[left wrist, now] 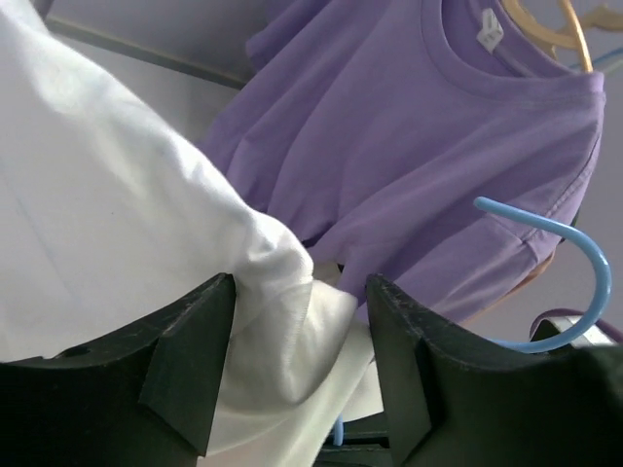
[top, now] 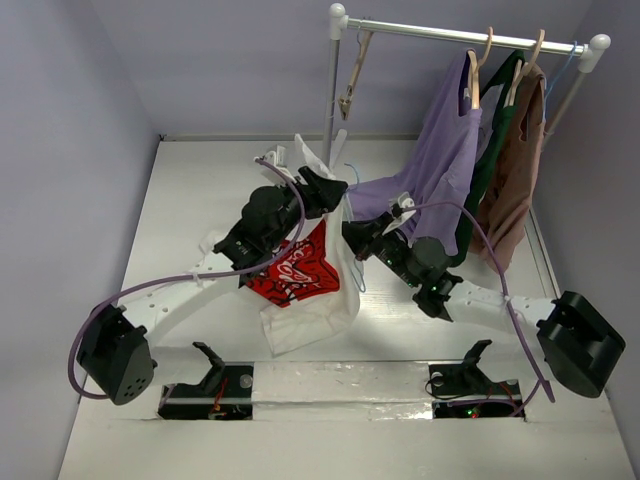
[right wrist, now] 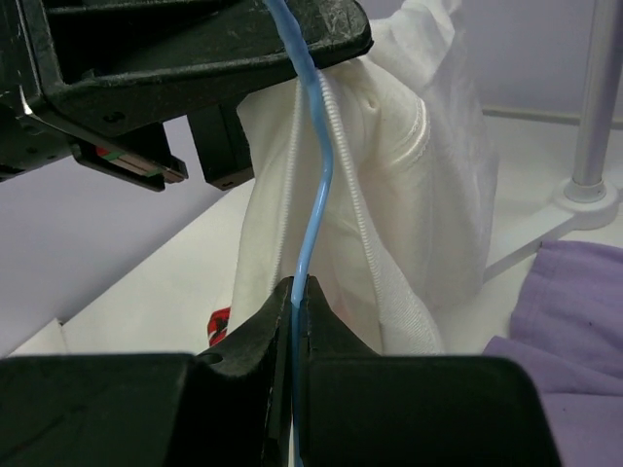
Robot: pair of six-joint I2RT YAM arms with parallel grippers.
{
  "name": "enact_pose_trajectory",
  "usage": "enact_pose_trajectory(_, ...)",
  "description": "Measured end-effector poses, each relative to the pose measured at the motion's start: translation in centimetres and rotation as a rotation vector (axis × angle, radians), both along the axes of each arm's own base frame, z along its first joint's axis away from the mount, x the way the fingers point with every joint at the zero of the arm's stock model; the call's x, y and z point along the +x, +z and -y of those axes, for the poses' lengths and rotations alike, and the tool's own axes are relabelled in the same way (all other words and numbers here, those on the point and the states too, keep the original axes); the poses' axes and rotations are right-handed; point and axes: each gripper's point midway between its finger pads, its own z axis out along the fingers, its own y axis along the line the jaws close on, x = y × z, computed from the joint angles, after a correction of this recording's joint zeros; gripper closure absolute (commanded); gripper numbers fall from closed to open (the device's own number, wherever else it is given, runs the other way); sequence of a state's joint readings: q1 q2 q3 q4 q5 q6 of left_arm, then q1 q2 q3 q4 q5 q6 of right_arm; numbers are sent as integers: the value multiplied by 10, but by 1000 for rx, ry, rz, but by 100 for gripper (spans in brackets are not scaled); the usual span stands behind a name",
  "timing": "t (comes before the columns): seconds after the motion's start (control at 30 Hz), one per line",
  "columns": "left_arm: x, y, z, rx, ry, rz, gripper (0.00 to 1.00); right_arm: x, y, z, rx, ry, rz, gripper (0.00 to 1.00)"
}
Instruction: Place the t-shirt on the hanger
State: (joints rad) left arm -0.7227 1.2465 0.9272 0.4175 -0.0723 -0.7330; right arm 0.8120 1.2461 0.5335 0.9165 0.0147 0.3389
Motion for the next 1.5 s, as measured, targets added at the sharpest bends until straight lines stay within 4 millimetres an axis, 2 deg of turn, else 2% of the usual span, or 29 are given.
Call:
enact_pose_trajectory(0.03, 1, -1, -1, -16, 7, -2, 55, 1, -1, -1, -6, 0, -6, 100)
enact_pose_trajectory(0.07, 1, -1, -1, -31, 12, -2, 63, 2, -2, -2, -12, 0, -11, 100)
enact_pose_trajectory(0.13, 2, 0, -2, -64, 18, 2, 66, 4, -3, -4, -22, 0, -22, 100)
enact_pose_trajectory(0.23, 3, 0, -4, -117, 37, 3, 78, 6, -5, -7, -37, 0, -35, 100)
enact_pose_trajectory(0.27, 4, -1, -6, -135, 46, 0, 86, 7, -5, -7, -40, 0, -38, 100)
enact_pose_trajectory(0.37, 7, -8, -11, -176, 78, -10, 100, 7, -5, -11, -55, 13, -50, 100)
enact_pose_trajectory(0.6, 5, -14, -19, -224, 106, -28, 100, 5, -12, -14, -86, 32, -83, 100)
enact_pose_trajectory(0.83, -7, -12, -33, -262, 122, -14, 100, -2, -10, -18, -84, 72, -100, 100)
enact_pose_trajectory(0.9, -9, -10, -34, -268, 116, -11, 75, -4, -7, -18, -79, 83, -97, 100)
enact_pose_trajectory(0.97, -10, -10, -32, -258, 104, -11, 44, -6, -4, -17, -75, 87, -93, 100)
enact_pose_trajectory(1.07, -10, -10, -26, -252, 83, -25, 40, -7, -2, -17, -76, 92, -92, 100)
enact_pose_trajectory(1.33, -1, -10, -15, -250, 73, -47, 42, -5, -2, -16, -75, 90, -91, 100)
enact_pose_trajectory(1.5, 3, -12, -15, -270, 88, -61, 36, -7, -2, -17, -80, 109, -86, 100)
